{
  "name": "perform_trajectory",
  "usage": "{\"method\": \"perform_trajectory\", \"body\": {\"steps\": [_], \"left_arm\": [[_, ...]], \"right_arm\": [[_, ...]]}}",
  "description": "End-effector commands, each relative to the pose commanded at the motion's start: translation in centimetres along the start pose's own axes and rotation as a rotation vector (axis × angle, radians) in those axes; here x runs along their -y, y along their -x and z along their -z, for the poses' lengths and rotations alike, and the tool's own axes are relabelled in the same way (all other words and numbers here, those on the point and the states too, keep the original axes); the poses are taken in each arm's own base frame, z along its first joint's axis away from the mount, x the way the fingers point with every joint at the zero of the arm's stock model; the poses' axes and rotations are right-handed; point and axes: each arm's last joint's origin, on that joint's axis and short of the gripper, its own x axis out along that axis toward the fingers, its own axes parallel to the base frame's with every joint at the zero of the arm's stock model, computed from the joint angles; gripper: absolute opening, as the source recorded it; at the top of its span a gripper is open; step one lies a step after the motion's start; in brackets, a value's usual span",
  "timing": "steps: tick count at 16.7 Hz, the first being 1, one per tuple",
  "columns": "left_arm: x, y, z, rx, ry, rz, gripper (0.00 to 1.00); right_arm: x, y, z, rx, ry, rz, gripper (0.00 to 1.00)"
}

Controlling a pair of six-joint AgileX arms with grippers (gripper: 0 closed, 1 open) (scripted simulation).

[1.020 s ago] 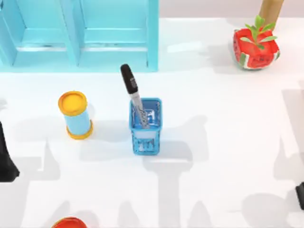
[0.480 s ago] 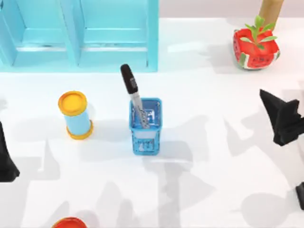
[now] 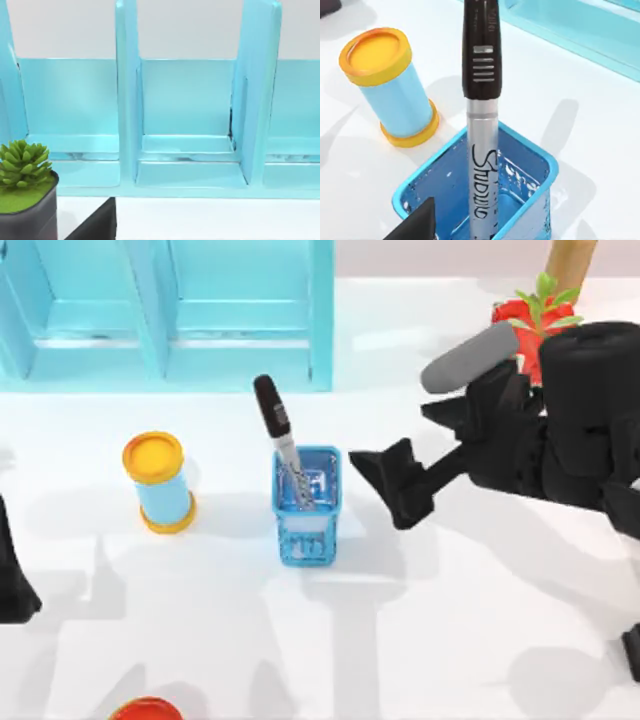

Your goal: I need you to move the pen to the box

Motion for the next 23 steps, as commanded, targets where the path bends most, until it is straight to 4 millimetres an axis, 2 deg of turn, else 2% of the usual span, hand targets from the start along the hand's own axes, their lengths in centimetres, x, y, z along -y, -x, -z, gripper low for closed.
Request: {"method": "perform_trajectory", "body": {"steps": [2,4,11,13,19,21,23], "left_arm": [[0.0,0.0,0.0,0.000,0.000,0.000,1.00],[0.0,0.0,0.0,0.000,0.000,0.000,1.00],[0.0,0.0,0.0,0.000,0.000,0.000,1.00],[0.0,0.0,0.0,0.000,0.000,0.000,1.00],[0.0,0.0,0.0,0.000,0.000,0.000,1.00],[0.0,0.0,0.0,0.000,0.000,0.000,1.00],[0.0,0.0,0.0,0.000,0.000,0.000,1.00]], "right_arm": [[-0.6,-2.3,0.6,-0.050,0.004,-0.045,1.00],[-1.0,-3.5,1.1,-0.082,0.005,-0.070,1.00],[-1.1,-4.1,1.2,-0.087,0.004,-0.072,1.00],[-1.2,-5.6,0.9,-0.082,0.006,-0.075,1.00],[-1.7,-12.6,2.0,-0.094,0.004,-0.074,1.00],[-1.8,-13.6,2.1,-0.089,0.005,-0.074,1.00],[-1.8,-13.7,2.1,-0.089,0.005,-0.074,1.00]]}}
